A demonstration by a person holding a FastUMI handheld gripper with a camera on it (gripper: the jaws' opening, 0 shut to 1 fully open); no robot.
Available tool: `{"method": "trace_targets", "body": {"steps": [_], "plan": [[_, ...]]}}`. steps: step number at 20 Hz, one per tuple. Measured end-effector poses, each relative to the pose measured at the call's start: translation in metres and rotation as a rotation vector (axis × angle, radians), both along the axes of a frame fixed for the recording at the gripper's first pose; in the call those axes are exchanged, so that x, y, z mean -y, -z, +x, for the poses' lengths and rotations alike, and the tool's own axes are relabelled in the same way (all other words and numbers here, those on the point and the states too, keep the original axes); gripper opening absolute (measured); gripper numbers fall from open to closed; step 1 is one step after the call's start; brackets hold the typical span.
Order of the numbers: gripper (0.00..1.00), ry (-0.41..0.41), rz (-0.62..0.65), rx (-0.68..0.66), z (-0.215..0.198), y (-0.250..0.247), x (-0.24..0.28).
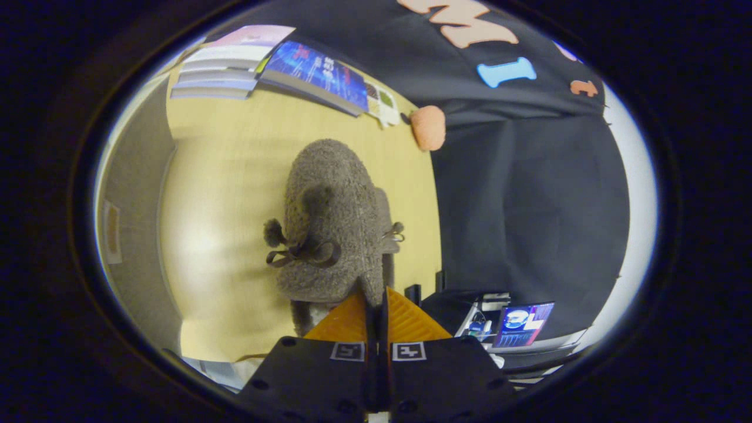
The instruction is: Open the storage box then place both shoes into the box .Put the left shoe in first, then the right shoe, with the right side of both shoes facing outward in a uniform manner.
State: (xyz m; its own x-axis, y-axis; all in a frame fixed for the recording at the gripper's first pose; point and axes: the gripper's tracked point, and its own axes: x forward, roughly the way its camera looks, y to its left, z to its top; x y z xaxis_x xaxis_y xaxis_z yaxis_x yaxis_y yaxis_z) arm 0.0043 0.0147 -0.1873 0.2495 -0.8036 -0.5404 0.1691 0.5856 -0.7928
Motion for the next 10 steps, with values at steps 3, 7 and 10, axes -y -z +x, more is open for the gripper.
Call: {"method": "trace_targets", "body": {"steps": [3, 7, 10], "plan": [[0.03, -0.013, -0.006, 0.062, 0.005, -0.037, -0.028], [0.04, -0.05, 0.066, 0.125, 0.006, -0.07, -0.095], [0.03, -0.076, 0.16, 0.135, 0.012, -0.065, -0.149]]}}
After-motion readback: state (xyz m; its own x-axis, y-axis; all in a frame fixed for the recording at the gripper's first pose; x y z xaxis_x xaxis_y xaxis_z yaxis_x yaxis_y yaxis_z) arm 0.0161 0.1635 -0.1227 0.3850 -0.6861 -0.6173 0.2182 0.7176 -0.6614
